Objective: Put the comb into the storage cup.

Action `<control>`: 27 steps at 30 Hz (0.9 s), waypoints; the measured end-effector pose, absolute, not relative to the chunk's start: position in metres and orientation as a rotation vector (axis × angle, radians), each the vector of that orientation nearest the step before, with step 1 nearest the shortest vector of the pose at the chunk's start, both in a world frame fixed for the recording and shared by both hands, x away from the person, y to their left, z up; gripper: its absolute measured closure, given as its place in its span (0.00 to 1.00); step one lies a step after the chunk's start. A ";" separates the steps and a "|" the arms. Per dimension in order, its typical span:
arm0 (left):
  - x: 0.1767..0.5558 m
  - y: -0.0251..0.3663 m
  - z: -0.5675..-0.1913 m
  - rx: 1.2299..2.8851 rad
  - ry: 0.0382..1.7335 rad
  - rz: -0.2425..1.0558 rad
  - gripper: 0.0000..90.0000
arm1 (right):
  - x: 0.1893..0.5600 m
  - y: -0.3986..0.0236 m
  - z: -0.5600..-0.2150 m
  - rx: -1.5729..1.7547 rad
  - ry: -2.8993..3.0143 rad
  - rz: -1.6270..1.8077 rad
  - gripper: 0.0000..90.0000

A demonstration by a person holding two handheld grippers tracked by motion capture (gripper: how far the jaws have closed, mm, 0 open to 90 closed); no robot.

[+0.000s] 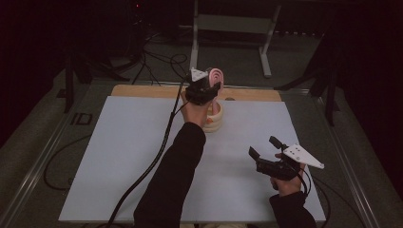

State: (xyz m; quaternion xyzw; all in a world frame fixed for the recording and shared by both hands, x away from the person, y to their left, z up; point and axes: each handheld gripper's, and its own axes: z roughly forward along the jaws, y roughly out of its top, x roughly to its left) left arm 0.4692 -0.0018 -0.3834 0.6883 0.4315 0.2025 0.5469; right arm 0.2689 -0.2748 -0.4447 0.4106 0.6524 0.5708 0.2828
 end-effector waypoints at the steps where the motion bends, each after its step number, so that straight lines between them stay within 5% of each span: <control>1: 0.469 -0.002 -0.384 1.633 1.023 0.479 0.72 | 0.269 -0.275 -0.445 1.099 1.747 1.529 0.10; 27: 0.469 -0.002 -0.395 1.623 1.046 0.467 0.72 | 0.269 -0.274 -0.445 1.095 1.749 1.529 0.10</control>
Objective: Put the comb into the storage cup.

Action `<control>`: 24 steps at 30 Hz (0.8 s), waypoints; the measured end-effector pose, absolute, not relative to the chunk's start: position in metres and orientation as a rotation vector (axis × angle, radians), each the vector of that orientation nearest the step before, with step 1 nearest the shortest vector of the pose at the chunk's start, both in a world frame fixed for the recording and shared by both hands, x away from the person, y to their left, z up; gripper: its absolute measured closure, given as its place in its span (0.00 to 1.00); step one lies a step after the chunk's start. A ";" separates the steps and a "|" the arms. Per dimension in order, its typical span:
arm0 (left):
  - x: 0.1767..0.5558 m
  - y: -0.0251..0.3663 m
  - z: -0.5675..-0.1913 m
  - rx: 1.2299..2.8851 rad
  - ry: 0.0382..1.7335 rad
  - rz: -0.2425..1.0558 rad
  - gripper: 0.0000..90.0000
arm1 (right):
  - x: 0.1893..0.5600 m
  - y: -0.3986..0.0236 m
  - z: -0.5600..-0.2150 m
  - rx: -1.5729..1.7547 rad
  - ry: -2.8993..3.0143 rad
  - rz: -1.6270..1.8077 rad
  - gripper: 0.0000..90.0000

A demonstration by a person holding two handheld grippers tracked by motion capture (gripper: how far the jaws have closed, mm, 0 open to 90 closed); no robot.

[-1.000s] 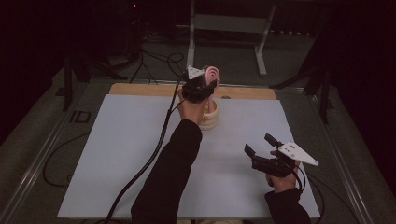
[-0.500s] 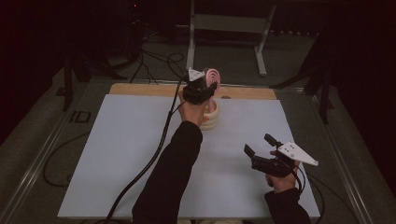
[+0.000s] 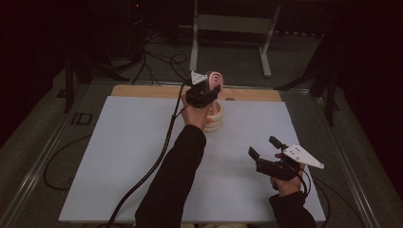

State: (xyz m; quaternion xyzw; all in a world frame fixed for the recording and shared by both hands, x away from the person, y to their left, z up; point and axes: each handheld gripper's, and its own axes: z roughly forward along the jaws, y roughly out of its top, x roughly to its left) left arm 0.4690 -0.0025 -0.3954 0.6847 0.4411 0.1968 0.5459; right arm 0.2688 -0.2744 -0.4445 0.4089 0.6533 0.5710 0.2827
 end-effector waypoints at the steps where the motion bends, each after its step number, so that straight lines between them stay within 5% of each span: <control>1: 0.469 -0.002 -0.396 1.622 1.049 0.467 0.72 | 0.269 -0.274 -0.445 1.097 1.750 1.528 0.10; 24: 0.469 -0.002 -0.409 1.645 1.067 0.467 0.72 | 0.269 -0.274 -0.445 1.092 1.754 1.528 0.10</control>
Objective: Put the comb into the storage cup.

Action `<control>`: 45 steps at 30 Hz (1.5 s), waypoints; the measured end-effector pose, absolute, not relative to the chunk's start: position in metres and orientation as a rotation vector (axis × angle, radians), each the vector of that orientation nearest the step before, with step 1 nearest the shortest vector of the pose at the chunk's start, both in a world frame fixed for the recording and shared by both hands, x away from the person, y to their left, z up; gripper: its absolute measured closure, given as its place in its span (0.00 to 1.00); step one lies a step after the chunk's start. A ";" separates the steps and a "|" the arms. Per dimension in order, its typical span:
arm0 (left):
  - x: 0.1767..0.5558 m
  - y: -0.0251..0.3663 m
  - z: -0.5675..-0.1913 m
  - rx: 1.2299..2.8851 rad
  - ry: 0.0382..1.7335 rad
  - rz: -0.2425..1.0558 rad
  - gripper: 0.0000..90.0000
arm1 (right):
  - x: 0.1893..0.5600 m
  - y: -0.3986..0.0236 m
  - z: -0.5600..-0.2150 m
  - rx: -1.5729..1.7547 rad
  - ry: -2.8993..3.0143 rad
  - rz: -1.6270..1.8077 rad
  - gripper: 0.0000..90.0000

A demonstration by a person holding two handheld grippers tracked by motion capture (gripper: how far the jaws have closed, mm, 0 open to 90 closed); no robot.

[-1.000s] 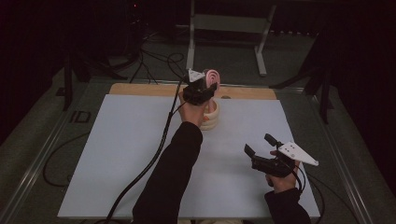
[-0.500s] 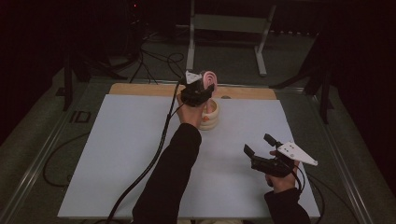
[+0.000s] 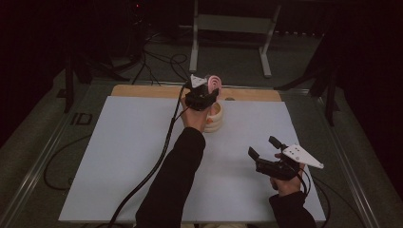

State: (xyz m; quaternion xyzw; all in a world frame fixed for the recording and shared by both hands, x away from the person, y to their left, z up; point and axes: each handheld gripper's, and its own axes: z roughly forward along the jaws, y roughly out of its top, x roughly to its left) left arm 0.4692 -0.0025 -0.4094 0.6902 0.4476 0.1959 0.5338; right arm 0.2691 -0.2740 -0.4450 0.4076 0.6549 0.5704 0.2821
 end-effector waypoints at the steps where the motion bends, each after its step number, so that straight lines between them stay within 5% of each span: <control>1: 0.469 -0.003 -0.410 1.644 1.068 0.467 0.72 | 0.269 -0.274 -0.445 1.091 1.754 1.528 0.10; 45: 0.467 -0.002 -0.421 1.644 1.087 0.432 0.71 | 0.269 -0.272 -0.445 1.091 1.756 1.523 0.10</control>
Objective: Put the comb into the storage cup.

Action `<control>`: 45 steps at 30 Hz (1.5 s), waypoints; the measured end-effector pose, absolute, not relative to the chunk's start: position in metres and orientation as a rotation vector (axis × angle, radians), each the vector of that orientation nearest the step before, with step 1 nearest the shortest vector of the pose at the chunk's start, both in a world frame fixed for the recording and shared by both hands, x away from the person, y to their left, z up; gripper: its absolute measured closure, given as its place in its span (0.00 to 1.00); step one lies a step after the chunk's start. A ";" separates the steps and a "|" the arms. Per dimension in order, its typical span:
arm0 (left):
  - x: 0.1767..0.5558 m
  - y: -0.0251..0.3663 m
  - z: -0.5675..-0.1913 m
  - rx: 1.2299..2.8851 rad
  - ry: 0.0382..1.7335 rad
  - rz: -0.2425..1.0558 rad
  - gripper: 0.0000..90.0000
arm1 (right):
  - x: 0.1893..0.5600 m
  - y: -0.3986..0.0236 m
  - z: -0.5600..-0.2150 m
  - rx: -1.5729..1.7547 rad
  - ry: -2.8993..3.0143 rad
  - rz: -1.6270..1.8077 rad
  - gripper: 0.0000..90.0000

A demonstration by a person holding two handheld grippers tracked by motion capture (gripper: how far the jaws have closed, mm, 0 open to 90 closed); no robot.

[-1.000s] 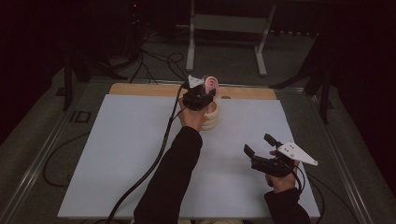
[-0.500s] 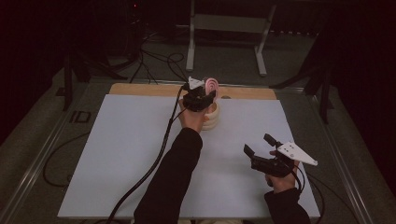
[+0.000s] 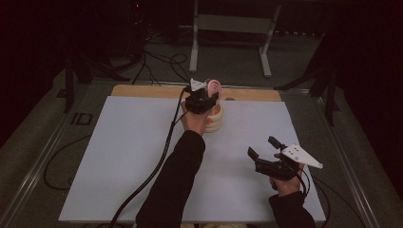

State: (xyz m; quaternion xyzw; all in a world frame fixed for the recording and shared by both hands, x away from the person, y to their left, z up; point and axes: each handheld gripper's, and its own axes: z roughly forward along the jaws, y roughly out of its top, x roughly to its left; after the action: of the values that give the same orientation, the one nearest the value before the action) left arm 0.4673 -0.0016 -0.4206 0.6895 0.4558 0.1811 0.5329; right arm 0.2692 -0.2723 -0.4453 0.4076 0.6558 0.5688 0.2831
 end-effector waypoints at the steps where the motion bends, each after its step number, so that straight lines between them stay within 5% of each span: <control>1: 0.468 -0.001 -0.421 1.641 1.087 0.429 0.71 | 0.269 -0.273 -0.445 1.092 1.756 1.522 0.10; 45: 0.470 0.013 -0.424 1.657 1.105 0.442 0.64 | 0.270 -0.272 -0.446 1.094 1.761 1.518 0.10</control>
State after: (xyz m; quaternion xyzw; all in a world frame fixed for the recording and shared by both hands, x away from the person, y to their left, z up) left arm 0.4700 0.0127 -0.4240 0.6922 0.4614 0.1845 0.5233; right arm 0.2697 -0.2722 -0.4463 0.4085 0.6574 0.5667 0.2824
